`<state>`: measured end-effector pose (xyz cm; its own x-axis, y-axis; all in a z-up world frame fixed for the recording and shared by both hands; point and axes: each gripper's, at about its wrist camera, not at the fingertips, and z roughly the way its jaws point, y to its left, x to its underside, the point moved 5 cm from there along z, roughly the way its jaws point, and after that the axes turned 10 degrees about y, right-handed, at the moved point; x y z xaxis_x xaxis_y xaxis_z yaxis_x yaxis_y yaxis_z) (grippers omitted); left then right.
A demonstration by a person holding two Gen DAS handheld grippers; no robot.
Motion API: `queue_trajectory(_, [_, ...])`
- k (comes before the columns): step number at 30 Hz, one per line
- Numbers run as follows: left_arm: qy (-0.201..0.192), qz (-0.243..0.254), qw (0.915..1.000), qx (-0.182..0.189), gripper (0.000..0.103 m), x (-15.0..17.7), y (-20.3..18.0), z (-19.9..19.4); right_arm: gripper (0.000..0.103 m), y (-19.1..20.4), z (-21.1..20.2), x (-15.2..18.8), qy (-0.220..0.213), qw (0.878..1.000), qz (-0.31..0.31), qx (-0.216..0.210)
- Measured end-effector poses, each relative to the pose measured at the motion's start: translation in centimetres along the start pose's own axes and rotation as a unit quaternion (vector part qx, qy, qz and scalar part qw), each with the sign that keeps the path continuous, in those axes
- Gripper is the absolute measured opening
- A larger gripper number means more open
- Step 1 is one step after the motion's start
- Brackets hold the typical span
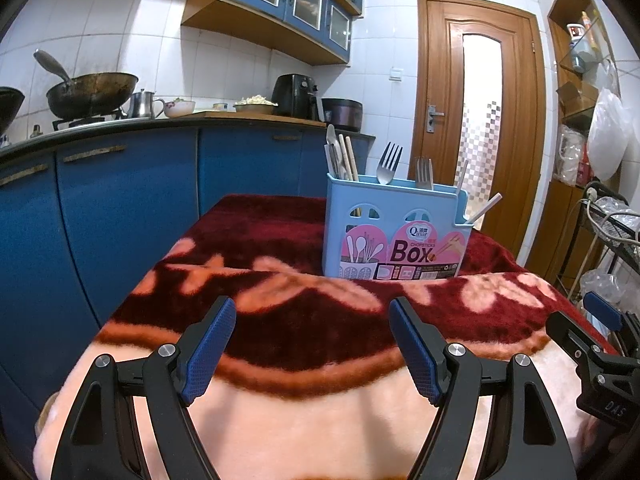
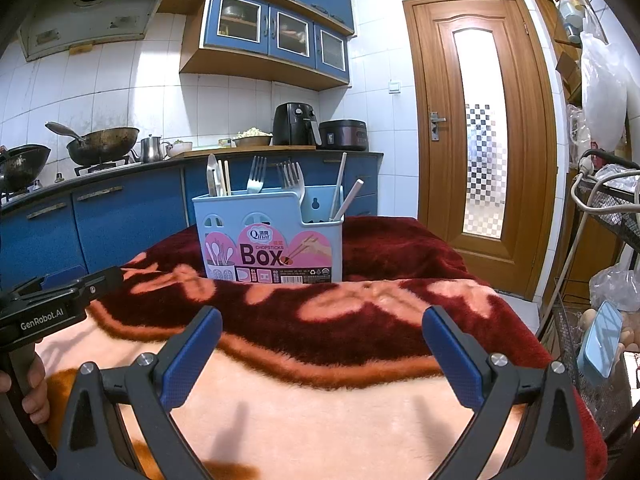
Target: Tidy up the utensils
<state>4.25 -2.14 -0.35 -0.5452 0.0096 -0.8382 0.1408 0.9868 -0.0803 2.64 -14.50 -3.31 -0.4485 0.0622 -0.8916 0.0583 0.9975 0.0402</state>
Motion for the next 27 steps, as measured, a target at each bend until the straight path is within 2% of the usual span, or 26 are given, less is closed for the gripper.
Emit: queue_trajectory(27, [-0.002,-0.002,1.0,0.0,0.08,0.0,-0.06,-0.18,0.102,0.0,-0.01,0.02,0.0,1.0,0.0,0.0])
